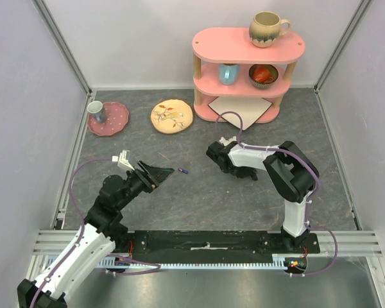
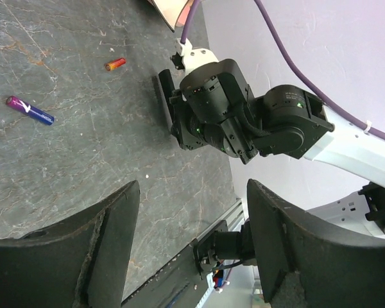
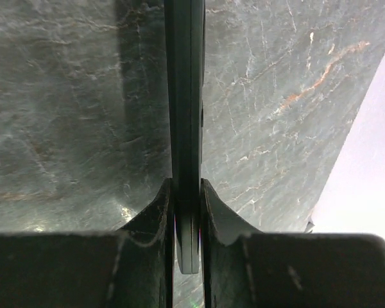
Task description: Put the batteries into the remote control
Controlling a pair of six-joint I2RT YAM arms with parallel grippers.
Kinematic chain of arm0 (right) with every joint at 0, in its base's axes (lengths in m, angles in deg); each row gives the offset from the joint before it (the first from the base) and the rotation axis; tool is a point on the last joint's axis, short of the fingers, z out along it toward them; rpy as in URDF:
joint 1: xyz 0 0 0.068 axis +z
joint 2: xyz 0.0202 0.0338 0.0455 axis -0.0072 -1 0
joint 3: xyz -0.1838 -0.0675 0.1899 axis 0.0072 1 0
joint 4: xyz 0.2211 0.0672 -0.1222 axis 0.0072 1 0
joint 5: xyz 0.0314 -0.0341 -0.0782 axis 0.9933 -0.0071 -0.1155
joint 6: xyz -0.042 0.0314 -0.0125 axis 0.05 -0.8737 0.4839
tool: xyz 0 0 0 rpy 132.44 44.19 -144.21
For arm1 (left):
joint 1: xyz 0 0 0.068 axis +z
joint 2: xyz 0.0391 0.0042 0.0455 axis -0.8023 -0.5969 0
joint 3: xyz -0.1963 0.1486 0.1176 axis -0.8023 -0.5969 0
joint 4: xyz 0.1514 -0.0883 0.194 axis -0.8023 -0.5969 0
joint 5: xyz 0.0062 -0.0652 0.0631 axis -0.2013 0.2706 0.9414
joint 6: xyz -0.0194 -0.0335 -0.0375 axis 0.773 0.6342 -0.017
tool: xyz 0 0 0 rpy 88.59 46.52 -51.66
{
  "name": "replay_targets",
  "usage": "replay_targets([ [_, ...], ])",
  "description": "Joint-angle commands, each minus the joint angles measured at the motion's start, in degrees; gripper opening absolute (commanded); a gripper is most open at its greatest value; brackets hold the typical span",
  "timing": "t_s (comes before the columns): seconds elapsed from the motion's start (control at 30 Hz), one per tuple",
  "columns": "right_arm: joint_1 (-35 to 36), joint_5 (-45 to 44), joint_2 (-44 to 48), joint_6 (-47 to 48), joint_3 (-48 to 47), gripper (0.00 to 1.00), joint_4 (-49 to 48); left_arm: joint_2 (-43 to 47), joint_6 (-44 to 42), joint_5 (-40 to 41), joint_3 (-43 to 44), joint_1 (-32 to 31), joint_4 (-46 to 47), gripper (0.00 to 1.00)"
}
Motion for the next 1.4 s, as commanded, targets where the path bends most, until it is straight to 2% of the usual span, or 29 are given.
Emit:
replay_targets([
  [0.0, 0.1, 4.3, 0.9, 1.3, -1.5, 0.22, -4.1, 0.5, -3.0, -0.9, 0.2, 0.1, -0.6, 0.73],
  [0.07, 0.1, 5.7, 1.4, 2.3, -0.5, 0.28, -5.3, 0.4, -3.0, -1.3, -0.1, 0.2, 0.2, 0.73],
  [0.1, 0.1, 6.9, 2.0, 2.4, -0.2, 0.39, -5.5, 0.4, -2.9, -1.5, -0.2, 0.1, 0.5, 0.73],
  [0.2, 0.1, 8.6, 3.4, 2.9, 1.1, 0.49, -6.7, 0.2, -2.8, -1.4, -0.4, 0.1, 0.9, 0.73],
  [0.47, 1.2, 14.5, 6.4, 2.5, 2.0, 0.57, -7.1, -1.1, -2.5, -2.2, -0.5, 0.2, 1.4, 0.73],
  [0.57, 2.4, 18.6, 12.3, 1.5, 1.9, 0.59, -8.4, -0.5, -3.0, -1.8, -0.6, 0.1, 1.3, 0.74],
  [0.7, 2.6, 21.6, 28.8, 0.6, 3.7, 0.64, -12.7, -1.2, -5.0, -0.1, 0.6, 0.2, -0.7, 0.77],
  [0.87, 2.5, 15.3, 45.2, 2.0, 11.2, 0.73, -18.3, -9.6, -10.1, 2.5, 5.2, 0.2, -9.9, 0.83],
  [1.0, 2.4, 11.8, 53.2, 1.0, 20.0, 0.83, -21.9, -21.9, -14.8, 1.3, 12.4, 0.2, -15.3, 0.87],
  [1.17, 2.0, 9.7, 62.0, -2.1, 27.8, 0.97, -24.6, -26.5, -17.2, 5.2, 17.6, 0.2, -19.7, 0.92],
  [1.23, 2.1, 9.0, 64.0, -3.0, 29.4, 0.97, -25.9, -26.3, -18.1, 8.7, 19.2, 0.2, -21.0, 0.92],
  [1.27, 2.1, 8.7, 65.3, -3.5, 29.8, 0.97, -26.1, -26.1, -17.2, 10.1, 19.6, 0.1, -21.6, 0.93],
  [1.3, 2.1, 8.7, 65.7, -3.6, 30.1, 0.98, -26.2, -25.8, -15.2, 14.8, 20.2, 0.1, -23.2, 0.94],
  [1.37, 2.1, 8.5, 66.2, -4.1, 30.4, 0.98, -26.7, -24.8, -6.7, 20.4, 20.6, 0.2, -24.8, 0.95],
])
